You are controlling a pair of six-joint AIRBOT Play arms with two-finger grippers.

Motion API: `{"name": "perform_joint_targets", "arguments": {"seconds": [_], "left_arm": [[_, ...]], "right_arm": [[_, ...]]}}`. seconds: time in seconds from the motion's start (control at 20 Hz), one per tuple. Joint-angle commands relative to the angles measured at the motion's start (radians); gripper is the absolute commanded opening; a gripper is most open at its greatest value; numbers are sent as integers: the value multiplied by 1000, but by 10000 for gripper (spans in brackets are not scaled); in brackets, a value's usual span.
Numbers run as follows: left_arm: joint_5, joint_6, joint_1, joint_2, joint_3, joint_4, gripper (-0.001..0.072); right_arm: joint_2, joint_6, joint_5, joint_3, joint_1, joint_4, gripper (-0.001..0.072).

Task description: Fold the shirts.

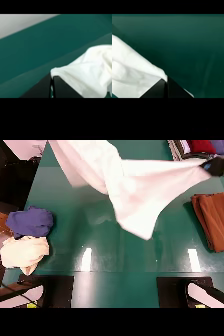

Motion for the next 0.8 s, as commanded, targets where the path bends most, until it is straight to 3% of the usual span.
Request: {"name": "perform_joint_targets", "arguments": {"seconds": [0.0,0.2,0.5,0.75], "left_arm": [[61,49,3,114,8,10,23],[122,111,3,237,14,11,23],[141,109,3,418,92,9,23],[24,49,3,465,196,1,23]], "right_arm": [[74,-2,-6,138,-14,-1,16],[129,-2,-4,295,-14,-87,16],[179,37,85,522,-14,-235,16],[180,123,229,602,-15,-392,16]]}}
